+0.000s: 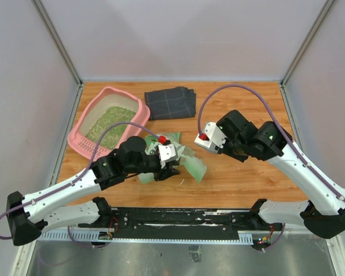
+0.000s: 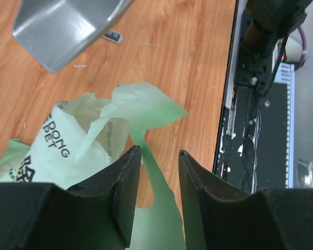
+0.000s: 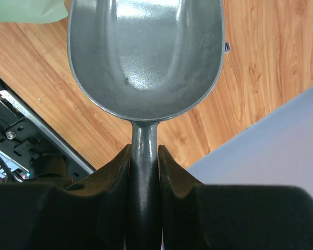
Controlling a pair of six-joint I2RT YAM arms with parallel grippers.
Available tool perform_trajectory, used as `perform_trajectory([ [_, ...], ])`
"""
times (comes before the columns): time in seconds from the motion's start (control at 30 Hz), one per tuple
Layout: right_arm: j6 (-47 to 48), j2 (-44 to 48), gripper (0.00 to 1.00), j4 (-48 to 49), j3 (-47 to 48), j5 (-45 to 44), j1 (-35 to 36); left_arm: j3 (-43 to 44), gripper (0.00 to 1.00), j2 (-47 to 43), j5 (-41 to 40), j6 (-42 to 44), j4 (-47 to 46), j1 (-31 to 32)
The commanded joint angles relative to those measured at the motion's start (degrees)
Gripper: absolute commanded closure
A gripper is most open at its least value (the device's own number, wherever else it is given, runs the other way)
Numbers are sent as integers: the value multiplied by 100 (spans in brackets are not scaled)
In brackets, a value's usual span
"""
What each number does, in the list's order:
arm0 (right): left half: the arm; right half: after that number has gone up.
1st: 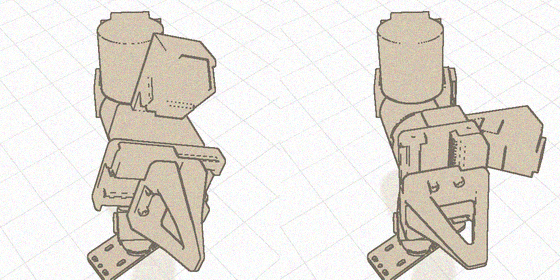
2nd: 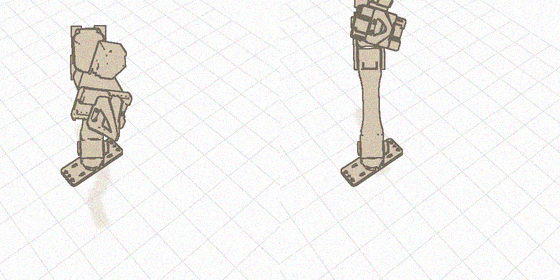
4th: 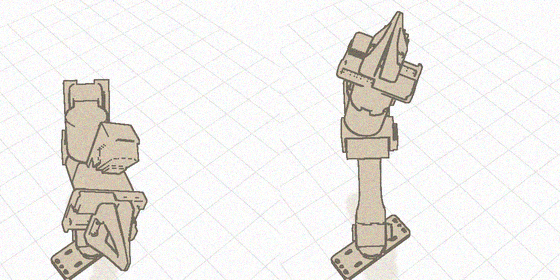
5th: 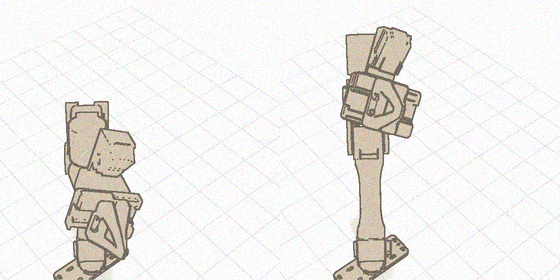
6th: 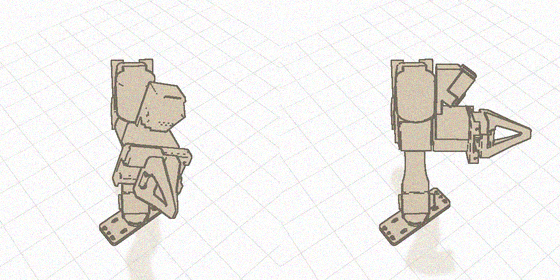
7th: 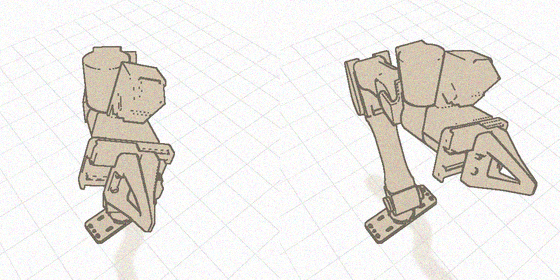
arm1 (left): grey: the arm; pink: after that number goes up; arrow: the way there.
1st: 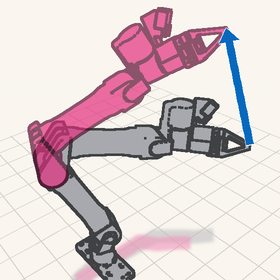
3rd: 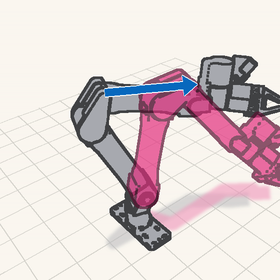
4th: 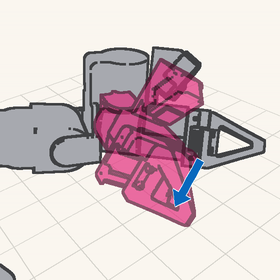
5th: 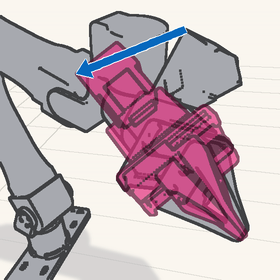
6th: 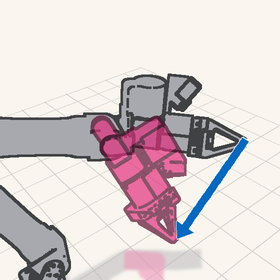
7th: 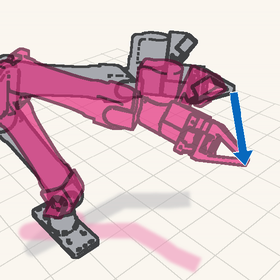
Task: Fill the litter box with clean litter
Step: 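Scoop the cat litter from the cat litter bag.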
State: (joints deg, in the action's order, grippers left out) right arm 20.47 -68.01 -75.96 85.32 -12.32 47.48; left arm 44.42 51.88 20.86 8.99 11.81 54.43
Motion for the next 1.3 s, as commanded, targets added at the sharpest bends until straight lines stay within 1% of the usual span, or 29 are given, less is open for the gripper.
perform_trajectory([
  [0.0,-188,236,99,-234,-36,-307,-47,163,61,229,-541,463,224,388],
  [0.07,-168,285,99,-251,-87,-171,-47,122,60,235,-862,563,260,517],
  [0.1,-164,303,99,-267,-104,-91,-47,120,64,235,-1069,627,322,560],
  [0.13,-173,326,99,-277,-111,-4,-41,131,72,224,-1208,671,389,578],
  [0.17,-166,355,99,-278,-120,125,-19,140,83,195,-1379,677,411,582],
  [0.2,-117,406,99,-279,-127,336,30,153,91,126,-1537,665,403,581],
  [0.23,-95,453,99,-260,-148,414,82,158,97,82,-1680,662,394,581],
  [0.27,-74,511,99,-247,-166,505,164,185,99,11,-1826,651,354,585],
  [0.37,4,562,99,-330,-272,548,396,276,100,-168,-2233,542,183,580],
  [0.5,137,422,99,-307,-275,328,683,282,100,-405,-2397,411,-51,582],
  [0.63,213,7,99,-300,115,246,1027,151,100,-605,-2427,386,-135,579],
  [0.73,332,-366,99,-231,288,358,1127,60,100,-709,-2405,372,-128,579],
  [0.83,411,-650,99,-136,498,280,1167,-19,100,-830,-2400,357,-94,582],
  [0.9,551,-783,99,19,544,253,1164,-46,100,-913,-2273,391,-45,582],
  [0.93,610,-860,99,53,592,240,1166,-41,100,-950,-2083,467,31,582],
  [0.97,642,-961,99,86,625,204,1159,-10,98,-1007,-1804,568,157,578],
  [1.07,754,-1207,99,239,676,114,1106,29,68,-1187,-1274,674,547,580],
  [1.13,793,-1375,99,332,731,42,1070,-21,57,-1327,-978,778,762,578],
  [1.17,806,-1504,99,351,784,4,1058,-48,50,-1376,-885,818,841,584],
  [1.2,820,-1610,99,342,858,-33,1039,-65,45,-1401,-884,816,905,578],
  [1.23,831,-1731,99,323,941,-61,1021,-82,41,-1415,-944,822,988,578],
  [1.27,861,-1836,99,313,1029,-57,999,-118,40,-1421,-1043,835,1038,580],
])
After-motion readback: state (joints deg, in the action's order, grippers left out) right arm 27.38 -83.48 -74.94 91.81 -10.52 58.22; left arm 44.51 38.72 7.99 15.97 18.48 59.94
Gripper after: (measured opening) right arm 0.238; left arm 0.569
